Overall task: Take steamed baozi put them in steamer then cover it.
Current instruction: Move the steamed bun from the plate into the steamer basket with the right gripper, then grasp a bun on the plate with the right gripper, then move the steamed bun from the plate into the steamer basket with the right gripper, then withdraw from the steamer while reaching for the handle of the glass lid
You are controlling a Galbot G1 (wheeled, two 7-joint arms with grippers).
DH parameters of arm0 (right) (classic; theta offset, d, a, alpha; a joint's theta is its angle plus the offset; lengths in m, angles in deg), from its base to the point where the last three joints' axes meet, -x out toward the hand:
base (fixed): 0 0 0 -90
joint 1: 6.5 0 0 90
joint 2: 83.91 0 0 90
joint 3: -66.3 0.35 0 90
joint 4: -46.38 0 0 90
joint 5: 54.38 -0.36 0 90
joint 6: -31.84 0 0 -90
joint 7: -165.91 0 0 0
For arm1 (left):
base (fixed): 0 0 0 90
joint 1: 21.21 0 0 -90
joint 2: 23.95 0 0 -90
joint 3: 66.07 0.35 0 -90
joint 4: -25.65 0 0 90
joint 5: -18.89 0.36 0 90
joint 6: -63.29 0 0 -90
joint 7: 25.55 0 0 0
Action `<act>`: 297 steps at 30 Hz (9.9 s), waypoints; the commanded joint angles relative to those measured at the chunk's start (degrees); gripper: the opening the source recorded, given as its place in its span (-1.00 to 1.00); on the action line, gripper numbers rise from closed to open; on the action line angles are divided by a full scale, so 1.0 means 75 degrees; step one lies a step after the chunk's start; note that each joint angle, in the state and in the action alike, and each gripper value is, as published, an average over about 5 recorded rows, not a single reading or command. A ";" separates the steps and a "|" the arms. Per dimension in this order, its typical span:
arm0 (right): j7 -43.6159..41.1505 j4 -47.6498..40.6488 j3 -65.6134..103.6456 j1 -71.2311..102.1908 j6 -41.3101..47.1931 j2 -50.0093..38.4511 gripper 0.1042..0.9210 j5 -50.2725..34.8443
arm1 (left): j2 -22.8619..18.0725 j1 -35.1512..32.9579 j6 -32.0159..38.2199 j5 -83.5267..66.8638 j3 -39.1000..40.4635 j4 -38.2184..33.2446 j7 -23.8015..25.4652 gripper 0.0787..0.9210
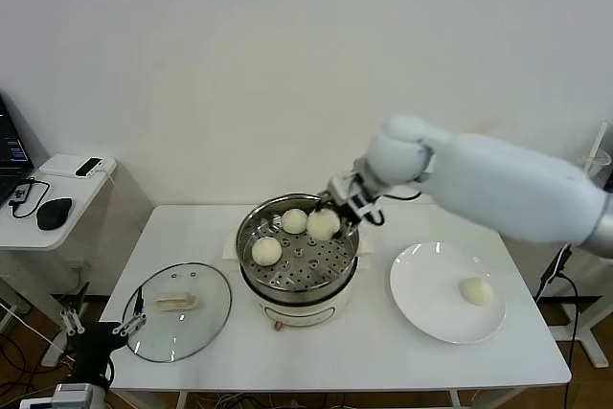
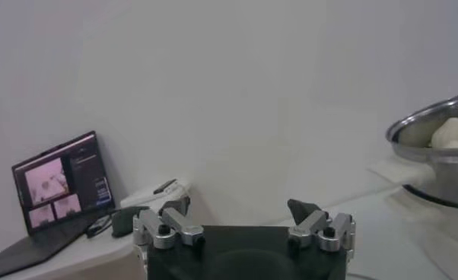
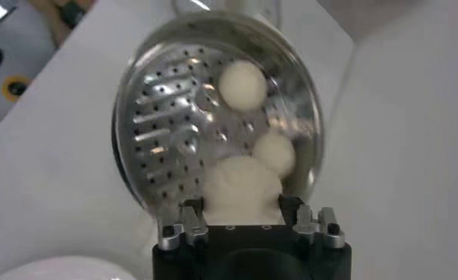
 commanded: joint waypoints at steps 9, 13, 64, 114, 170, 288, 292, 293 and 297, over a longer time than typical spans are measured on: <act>0.0262 -0.0436 -0.0689 0.0545 -0.2002 0.1286 0.28 0.1247 | -0.0030 0.0001 0.0009 -0.0010 -0.0145 -0.0044 0.0008 0.77; 0.0140 -0.0459 -0.0751 0.0442 -0.2298 0.1409 0.28 0.1244 | -0.0024 0.0011 0.0021 -0.0026 -0.0161 -0.0003 0.0006 0.77; -0.0615 0.0169 0.1530 0.1457 0.0800 -0.3884 0.76 0.0867 | 0.0422 0.0355 0.0039 -0.0167 0.0212 0.0169 0.0053 0.77; -0.0262 -0.2808 0.5585 0.5958 0.0252 -0.2460 0.76 0.3305 | 0.0583 0.0563 -0.0039 -0.0074 0.0581 0.0795 0.0093 0.77; -0.0894 -0.1499 0.4534 0.4357 0.0594 -0.3828 0.19 0.2323 | 0.0656 0.0557 -0.0051 -0.0083 0.0605 0.0680 0.0100 0.77; 0.6714 0.2606 1.5359 1.6061 -0.3056 0.3207 0.76 -0.0778 | 0.0595 0.0746 0.1051 0.9233 0.0173 0.2844 -0.0662 0.77; 0.6815 0.2582 1.5433 1.6127 -0.3084 0.3321 0.76 -0.0756 | 0.0665 0.0927 0.1099 1.0046 0.0323 0.3117 -0.0800 0.77; 0.6844 0.2590 1.5460 1.6140 -0.3087 0.3351 0.76 -0.0756 | 0.0685 0.0998 0.1105 1.0153 0.0423 0.3160 -0.0824 0.77; 0.6892 0.2688 1.5571 1.6216 -0.3072 0.3441 0.76 -0.0768 | 0.0705 0.1278 0.1093 1.0366 0.0886 0.3216 -0.0801 0.77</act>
